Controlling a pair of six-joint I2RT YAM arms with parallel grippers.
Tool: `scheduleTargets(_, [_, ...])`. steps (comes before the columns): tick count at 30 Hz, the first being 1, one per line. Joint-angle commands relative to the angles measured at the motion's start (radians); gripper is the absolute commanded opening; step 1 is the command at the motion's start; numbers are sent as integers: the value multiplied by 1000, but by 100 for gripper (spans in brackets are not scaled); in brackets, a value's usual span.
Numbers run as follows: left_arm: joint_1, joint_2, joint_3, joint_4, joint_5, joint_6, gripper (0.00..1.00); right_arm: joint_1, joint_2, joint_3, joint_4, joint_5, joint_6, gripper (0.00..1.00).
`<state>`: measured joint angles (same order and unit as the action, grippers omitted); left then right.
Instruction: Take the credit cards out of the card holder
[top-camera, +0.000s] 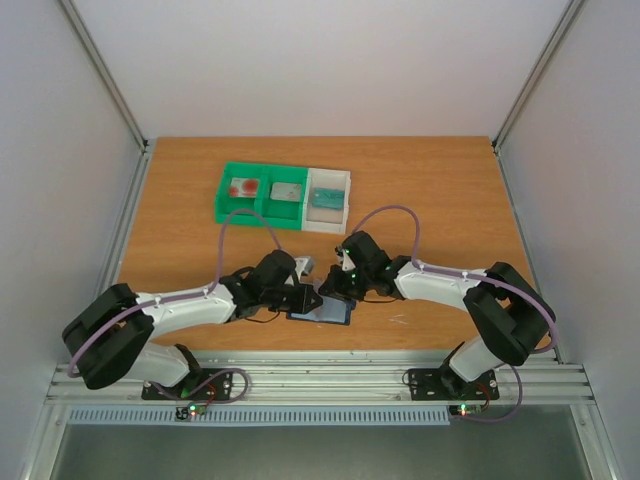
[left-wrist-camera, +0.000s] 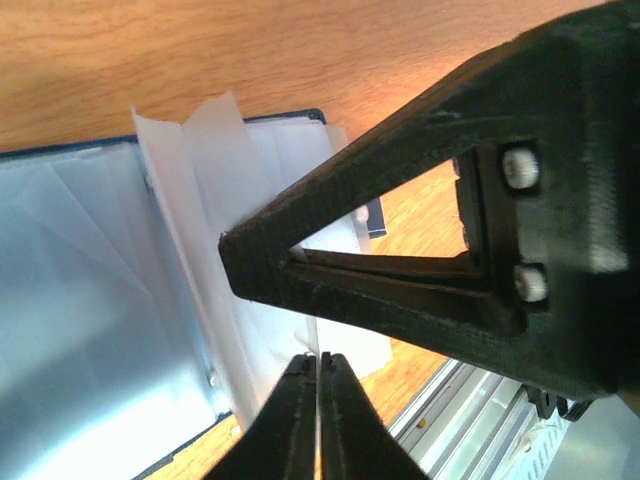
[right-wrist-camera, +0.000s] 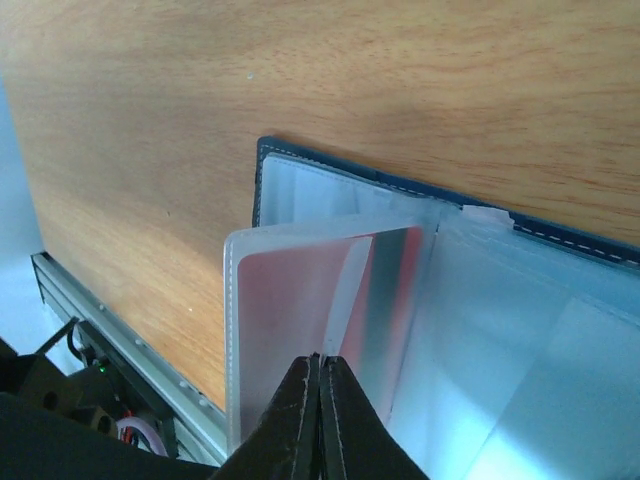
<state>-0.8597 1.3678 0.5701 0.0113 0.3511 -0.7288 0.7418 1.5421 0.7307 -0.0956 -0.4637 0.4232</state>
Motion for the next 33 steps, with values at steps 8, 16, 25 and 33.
scheduleTargets(8, [-7, -143, -5, -7, -81, -16, 29, 6, -6, -59, 6, 51, -42, 1])
scheduleTargets(16, [-8, -149, -10, -100, -187, -34, 24, 7, -17, -71, -33, 76, -75, 9])
scheduleTargets(25, [-7, -11, -21, 39, -133, -55, 21, 7, -191, -73, -172, 172, -120, 29])
scheduleTargets(33, [-7, 42, -31, 83, -111, -57, 21, 6, -272, -46, -209, 149, -128, 30])
